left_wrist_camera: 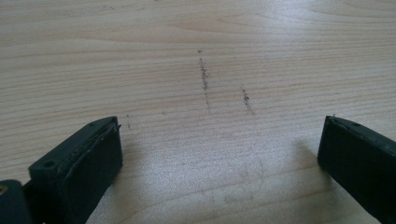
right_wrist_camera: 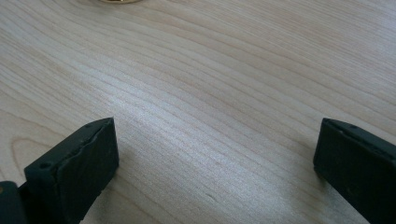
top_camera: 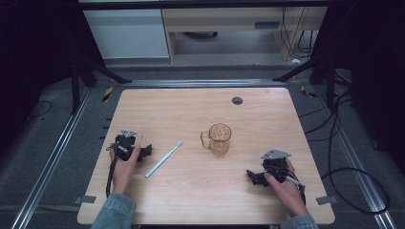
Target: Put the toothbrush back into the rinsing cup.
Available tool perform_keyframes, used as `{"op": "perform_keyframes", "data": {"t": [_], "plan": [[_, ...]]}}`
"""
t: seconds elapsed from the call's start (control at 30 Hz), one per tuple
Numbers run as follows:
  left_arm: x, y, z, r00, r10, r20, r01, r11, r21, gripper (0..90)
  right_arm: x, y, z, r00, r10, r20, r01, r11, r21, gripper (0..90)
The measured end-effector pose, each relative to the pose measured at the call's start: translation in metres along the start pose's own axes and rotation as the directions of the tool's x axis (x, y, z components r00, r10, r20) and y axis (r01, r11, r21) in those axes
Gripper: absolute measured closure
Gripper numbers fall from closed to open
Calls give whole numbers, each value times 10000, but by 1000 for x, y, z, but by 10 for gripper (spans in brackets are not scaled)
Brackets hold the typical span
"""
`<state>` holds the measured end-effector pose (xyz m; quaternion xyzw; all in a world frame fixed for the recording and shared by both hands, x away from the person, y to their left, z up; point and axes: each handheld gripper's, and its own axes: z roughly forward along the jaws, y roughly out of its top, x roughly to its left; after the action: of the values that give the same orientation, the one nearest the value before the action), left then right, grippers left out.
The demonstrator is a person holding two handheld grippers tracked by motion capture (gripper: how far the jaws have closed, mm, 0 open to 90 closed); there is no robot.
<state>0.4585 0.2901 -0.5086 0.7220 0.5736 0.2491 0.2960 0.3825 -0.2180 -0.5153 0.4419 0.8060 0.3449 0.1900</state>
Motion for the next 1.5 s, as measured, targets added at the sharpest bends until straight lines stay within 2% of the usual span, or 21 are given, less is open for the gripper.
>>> {"op": "perform_keyframes", "data": {"t": [0.07,0.2,0.27,0.37,0.5,0.7,0.73,0.8,0.83,0.9,0.93,0.97,1.03,1.13,1.2,1.27,1.3,1.4,1.43,1.47,1.5], "plan": [[1,0,-3,10000,26,-2,-26,10000,-59,38,0,0,0,10000,-1,-2,1,10000,1,4],[3,0,-14,9997,211,140,-209,9996,-187,38,0,0,0,10000,-6,0,6,10000,0,3],[3,-1,-23,9984,489,270,-484,9986,-190,49,0,0,0,10000,-6,0,6,10000,1,3],[2,-3,-35,9934,1025,517,-1024,9947,-46,50,0,0,0,10000,-5,1,5,10000,-3,4],[1,0,-49,9835,1618,808,-1638,9863,197,51,0,0,0,10000,-9,5,9,10000,0,3],[-2,8,-68,9764,1877,1063,-1933,9801,445,71,0,0,0,10000,-7,3,7,10000,-1,3],[-3,9,-70,9741,1973,1108,-2035,9779,481,71,0,0,0,10000,-5,1,5,10000,-1,4],[-7,8,-72,9585,2433,1485,-2528,9663,487,115,0,0,0,10000,-4,3,4,10000,1,4],[-8,8,-73,9534,2498,1695,-2617,9638,518,122,0,0,0,10000,-4,2,4,10000,1,3],[-10,8,-74,9482,2501,1957,-2659,9622,586,122,0,0,0,10000,-8,3,8,10000,0,3],[-11,9,-74,9482,2462,2007,-2634,9626,638,122,0,0,0,10000,-7,3,7,10000,1,4],[-13,10,-74,9479,2473,2008,-2648,9621,656,119,0,0,0,10000,-6,4,6,10000,0,4],[-17,9,-73,9432,2595,2074,-2807,9565,798,113,0,0,0,10000,32,57,-32,10000,1,4],[-23,8,-72,9368,2857,2019,-3115,9439,1093,104,1,0,0,9999,79,92,-79,10000,6,3],[-23,9,-72,9368,2835,2052,-3126,9414,1264,94,1,0,0,9999,87,92,-87,10000,9,3],[-23,12,-74,9420,2827,1809,-3107,9384,1514,86,1,0,0,9999,85,91,-85,10000,8,4],[-24,14,-77,9405,2980,1632,-3239,9315,1655,83,1,0,0,9999,91,90,-91,10000,9,4],[-28,23,-84,9417,2940,1636,-3217,9291,1825,68,0,0,0,9999,37,104,-37,10000,-13,4],[-29,26,-86,9399,2996,1639,-3273,9272,1822,54,0,0,0,9999,32,102,-32,10000,-12,3],[-31,30,-88,9348,3191,1557,-3451,9196,1875,43,0,-1,0,9999,21,104,-21,10000,-18,4],[-32,33,-88,9343,3260,1442,-3493,9178,1886,39,1,0,0,9999,73,83,-73,10000,7,4]]}}
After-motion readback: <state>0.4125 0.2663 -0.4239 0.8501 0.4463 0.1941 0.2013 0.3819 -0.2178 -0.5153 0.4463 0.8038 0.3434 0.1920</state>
